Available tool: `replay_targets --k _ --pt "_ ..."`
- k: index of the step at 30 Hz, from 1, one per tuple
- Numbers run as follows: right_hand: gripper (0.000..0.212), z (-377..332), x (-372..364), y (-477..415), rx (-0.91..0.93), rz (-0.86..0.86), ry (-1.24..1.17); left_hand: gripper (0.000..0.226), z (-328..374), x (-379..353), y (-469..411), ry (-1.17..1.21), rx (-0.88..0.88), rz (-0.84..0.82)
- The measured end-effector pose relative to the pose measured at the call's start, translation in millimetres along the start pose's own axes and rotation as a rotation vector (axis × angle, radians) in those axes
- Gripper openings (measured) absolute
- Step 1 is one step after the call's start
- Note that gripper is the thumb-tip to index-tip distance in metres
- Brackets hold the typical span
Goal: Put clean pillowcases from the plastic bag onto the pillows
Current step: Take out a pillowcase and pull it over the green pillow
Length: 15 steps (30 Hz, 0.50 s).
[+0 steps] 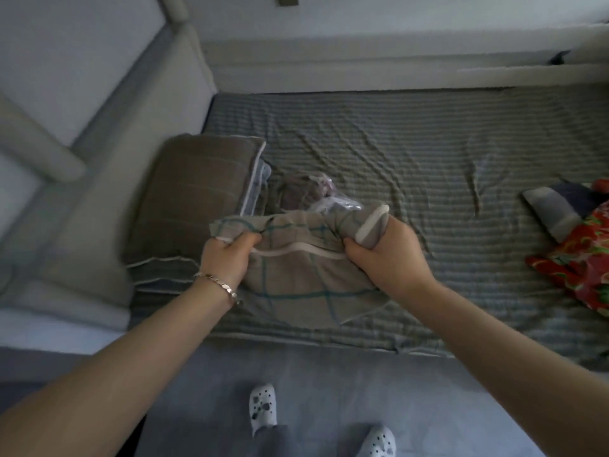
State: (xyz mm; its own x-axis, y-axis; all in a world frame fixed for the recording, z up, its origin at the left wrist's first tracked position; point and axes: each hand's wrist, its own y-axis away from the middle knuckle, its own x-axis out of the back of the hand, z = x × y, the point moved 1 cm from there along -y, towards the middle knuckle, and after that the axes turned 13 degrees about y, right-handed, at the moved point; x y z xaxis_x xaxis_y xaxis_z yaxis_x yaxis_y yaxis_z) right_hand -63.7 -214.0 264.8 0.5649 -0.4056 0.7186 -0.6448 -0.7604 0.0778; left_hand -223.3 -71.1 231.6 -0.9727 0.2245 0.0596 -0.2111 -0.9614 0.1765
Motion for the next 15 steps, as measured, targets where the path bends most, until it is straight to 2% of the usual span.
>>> replay_targets --k 2,5,9,13,15 --pt "0.016 -36.8 -28.6 5.8 0.074 -0.024 -0.003 0.023 1.8 52.2 -6.1 0.023 0.008 0.055" --pt "0.017 -90.4 -73.7 5.0 0.145 -0.039 -0.028 0.014 7.3 122.1 -22.1 0.100 0.021 0.130" --pt "0.022 -164.2 -139.0 -8.5 0.193 0.005 -0.076 0.030 28.2 207.0 -68.8 0.068 -0.059 0.172" --pt "0.021 -233.4 -217.3 -32.0 0.185 0.032 -0.232 0.009 49.1 287.0 -137.3 -0.043 -0.152 0.125" --pt "0.021 -255.0 -255.8 -50.5 0.123 0.040 -0.290 0.033 43.0 309.3 -177.3 -0.265 -0.099 0.126"
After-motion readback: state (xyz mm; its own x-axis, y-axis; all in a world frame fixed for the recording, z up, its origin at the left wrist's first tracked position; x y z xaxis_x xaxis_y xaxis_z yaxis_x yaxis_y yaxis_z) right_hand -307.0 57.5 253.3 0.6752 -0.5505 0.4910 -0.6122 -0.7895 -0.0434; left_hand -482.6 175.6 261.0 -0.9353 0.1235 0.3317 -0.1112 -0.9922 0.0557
